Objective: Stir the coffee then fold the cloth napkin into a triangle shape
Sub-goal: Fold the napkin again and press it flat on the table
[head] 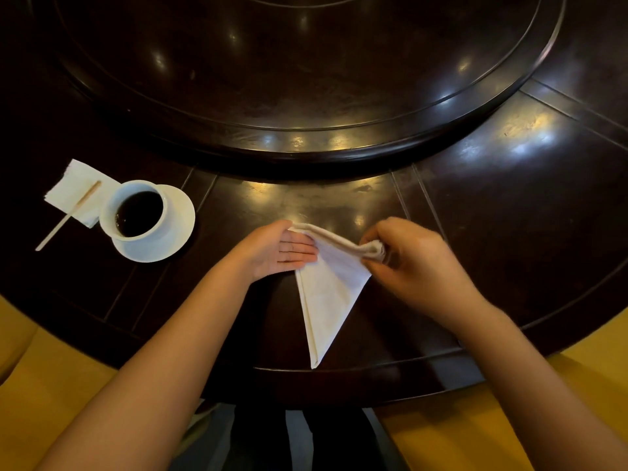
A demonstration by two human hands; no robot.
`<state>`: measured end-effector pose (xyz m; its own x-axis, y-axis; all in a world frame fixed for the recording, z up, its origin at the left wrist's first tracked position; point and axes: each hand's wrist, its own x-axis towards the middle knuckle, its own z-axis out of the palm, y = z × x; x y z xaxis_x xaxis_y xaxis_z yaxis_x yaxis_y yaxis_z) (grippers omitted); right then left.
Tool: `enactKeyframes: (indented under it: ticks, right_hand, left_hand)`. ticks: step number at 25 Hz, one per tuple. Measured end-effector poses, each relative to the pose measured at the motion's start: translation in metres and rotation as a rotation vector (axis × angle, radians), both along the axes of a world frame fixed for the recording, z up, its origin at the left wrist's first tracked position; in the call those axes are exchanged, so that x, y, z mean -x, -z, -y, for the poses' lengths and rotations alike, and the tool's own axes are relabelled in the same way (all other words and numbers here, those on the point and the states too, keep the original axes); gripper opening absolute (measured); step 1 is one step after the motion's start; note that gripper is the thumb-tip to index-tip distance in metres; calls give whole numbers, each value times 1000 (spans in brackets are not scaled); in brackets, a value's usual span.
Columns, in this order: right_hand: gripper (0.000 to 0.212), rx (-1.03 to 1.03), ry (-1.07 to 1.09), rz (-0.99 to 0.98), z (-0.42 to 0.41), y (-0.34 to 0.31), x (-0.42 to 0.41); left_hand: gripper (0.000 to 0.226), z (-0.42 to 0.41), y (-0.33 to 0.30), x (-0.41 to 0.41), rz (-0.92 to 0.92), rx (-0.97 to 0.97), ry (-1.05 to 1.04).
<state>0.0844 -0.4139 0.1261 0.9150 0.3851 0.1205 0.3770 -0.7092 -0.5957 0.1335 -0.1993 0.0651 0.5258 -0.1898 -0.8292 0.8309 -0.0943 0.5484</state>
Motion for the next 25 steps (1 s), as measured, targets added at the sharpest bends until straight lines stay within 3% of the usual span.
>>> enactKeyframes:
  ticks: [5, 13, 22, 25]
  right_hand:
    - [6, 96, -187, 150, -20, 34, 51]
    - [12, 170, -361, 138, -31, 94, 92]
    - [21, 98, -271, 105, -43, 103, 115]
    - [22, 54, -186, 98, -44, 100, 113]
  left_hand:
    - [29, 1, -8, -10, 75, -213, 136]
    - [12, -4, -5, -15, 228, -469, 304]
    - [7, -2, 4, -10, 340, -574, 309]
    - [11, -3, 10, -1, 454, -637, 316]
